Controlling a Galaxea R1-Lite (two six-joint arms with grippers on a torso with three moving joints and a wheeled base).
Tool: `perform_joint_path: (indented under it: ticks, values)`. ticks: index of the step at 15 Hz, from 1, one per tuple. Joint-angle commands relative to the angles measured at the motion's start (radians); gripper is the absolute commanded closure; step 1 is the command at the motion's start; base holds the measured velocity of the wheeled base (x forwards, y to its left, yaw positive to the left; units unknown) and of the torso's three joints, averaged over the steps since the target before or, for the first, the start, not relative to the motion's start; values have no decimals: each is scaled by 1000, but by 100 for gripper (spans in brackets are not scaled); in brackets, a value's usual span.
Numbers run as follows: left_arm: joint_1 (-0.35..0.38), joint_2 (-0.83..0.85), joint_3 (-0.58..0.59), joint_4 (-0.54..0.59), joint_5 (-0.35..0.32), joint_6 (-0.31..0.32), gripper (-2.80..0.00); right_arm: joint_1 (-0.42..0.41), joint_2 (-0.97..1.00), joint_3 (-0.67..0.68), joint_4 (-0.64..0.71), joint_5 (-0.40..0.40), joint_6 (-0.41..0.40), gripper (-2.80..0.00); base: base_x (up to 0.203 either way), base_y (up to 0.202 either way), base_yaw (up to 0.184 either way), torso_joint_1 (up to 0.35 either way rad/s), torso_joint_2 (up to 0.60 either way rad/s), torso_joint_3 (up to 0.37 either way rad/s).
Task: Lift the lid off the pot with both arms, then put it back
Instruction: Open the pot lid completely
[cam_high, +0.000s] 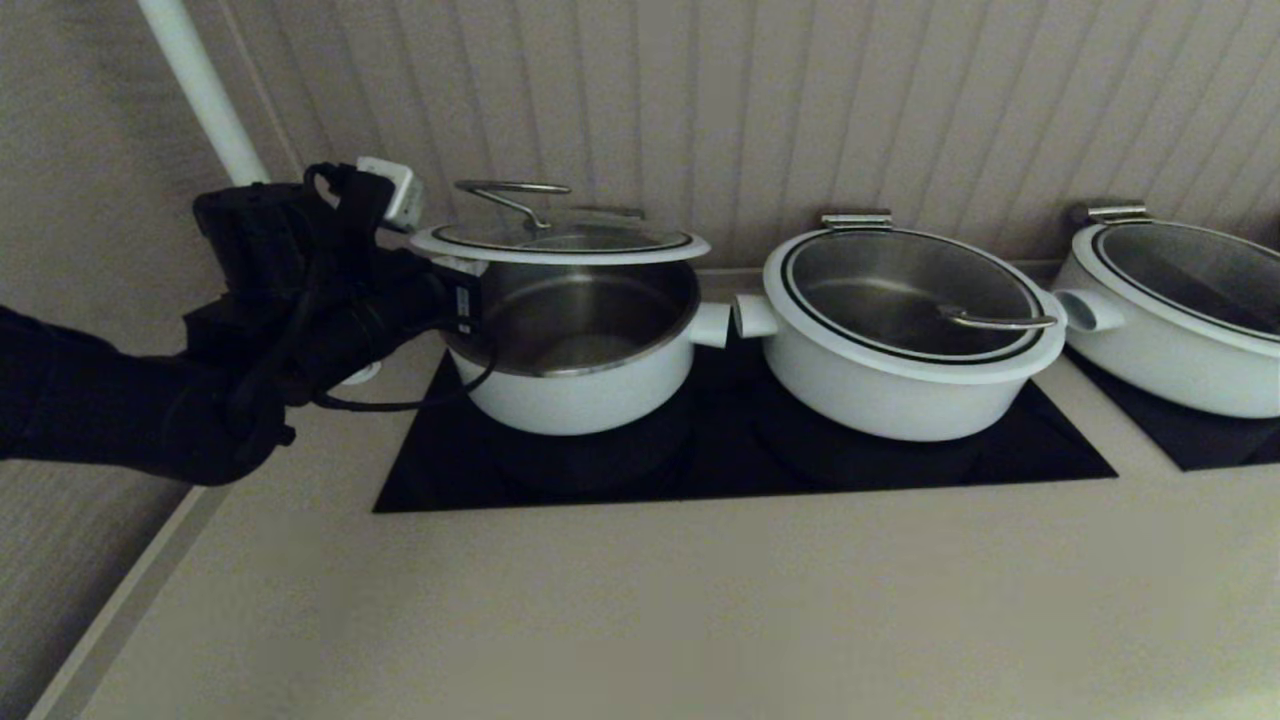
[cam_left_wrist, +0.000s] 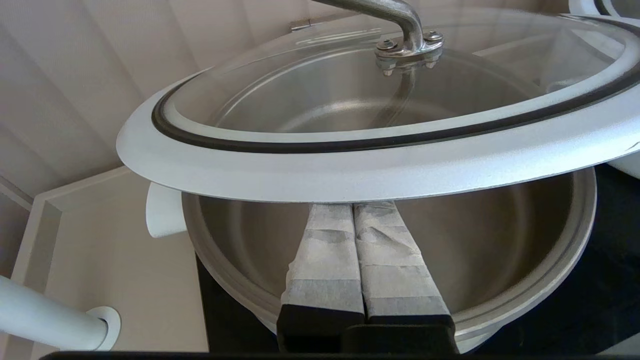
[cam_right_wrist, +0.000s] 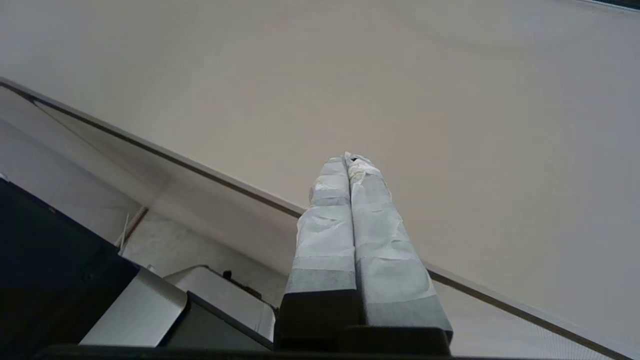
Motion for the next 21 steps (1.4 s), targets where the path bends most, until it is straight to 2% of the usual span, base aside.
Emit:
perform_joint_path:
  ticks: [1, 11, 16, 21]
  values:
    - [2, 3, -5, -6, 0, 0, 0, 0, -8, 0, -1, 0, -1, 0, 0, 0, 0, 0, 0, 0]
    - [0, 19, -11, -6, 0, -4, 0, -11, -7, 0, -1, 0, 0, 0, 0, 0, 0, 0, 0, 0]
    - [0, 8, -9, -6, 1, -3, 0, -176, 21, 0, -1, 0, 0, 0, 0, 0, 0, 0, 0, 0]
    - [-1, 7, -11, -6, 1, 2, 0, -308, 1, 0, -1, 0, 0, 0, 0, 0, 0, 0, 0, 0]
